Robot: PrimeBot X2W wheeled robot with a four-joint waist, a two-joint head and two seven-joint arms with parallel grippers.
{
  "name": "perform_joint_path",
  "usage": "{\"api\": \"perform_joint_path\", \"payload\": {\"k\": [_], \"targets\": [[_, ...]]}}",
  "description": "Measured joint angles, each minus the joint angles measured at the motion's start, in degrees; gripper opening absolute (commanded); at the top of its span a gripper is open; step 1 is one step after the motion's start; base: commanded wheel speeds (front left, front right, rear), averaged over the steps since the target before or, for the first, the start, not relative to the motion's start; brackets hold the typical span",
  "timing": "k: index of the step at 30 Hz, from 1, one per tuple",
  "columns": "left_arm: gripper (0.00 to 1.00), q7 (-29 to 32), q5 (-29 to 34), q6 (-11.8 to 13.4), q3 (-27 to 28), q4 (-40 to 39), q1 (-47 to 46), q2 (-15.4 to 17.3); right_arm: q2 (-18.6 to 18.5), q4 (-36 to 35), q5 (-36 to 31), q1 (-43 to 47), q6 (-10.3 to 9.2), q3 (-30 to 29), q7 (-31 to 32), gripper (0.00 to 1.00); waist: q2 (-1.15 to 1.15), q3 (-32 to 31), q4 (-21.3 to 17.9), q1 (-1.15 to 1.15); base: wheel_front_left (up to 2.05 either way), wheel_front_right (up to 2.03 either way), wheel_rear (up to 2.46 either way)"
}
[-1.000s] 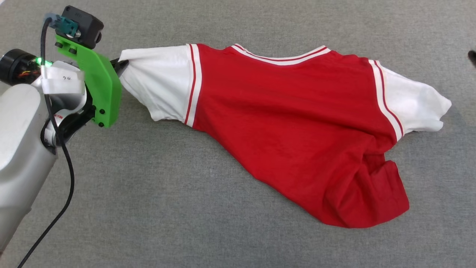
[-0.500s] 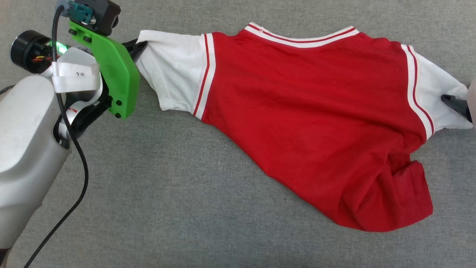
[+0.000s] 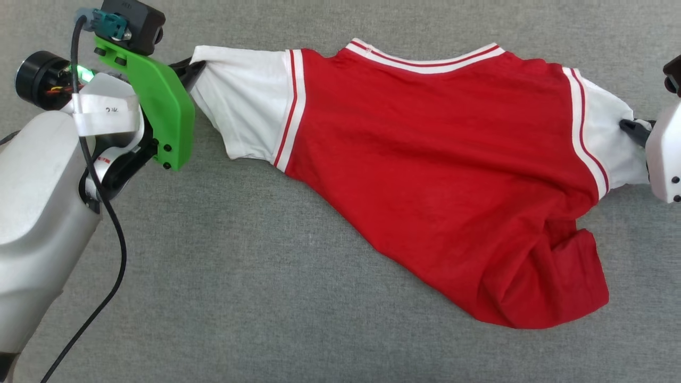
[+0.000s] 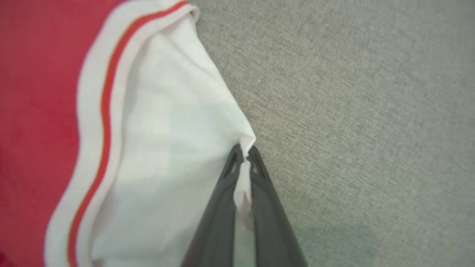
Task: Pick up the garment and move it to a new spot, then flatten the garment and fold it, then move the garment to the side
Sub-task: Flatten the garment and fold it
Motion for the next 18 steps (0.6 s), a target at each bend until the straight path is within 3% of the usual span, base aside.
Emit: {"api": "perform_joint_path", "payload": {"k": [10,18], "targets": [[0.00,-5.80,0.31,0.47,2.46,-4.92,0.10,1.36,-3.92,-5.36,1.19,-0.69,0.01,-1.83,-16.61,0.00,0.00,-6.62,-1.33,0.00,0.00,0.00,0.00],[0.00,-8.79,3.35,2.65,5.13,-12.22,-1.43,3.47,-5.89,-11.45,-0.73,-1.05,0.02,-8.35,-21.85,0.00,0.00,-10.77,-3.02,0.00,0.00,0.00,0.00]]}}
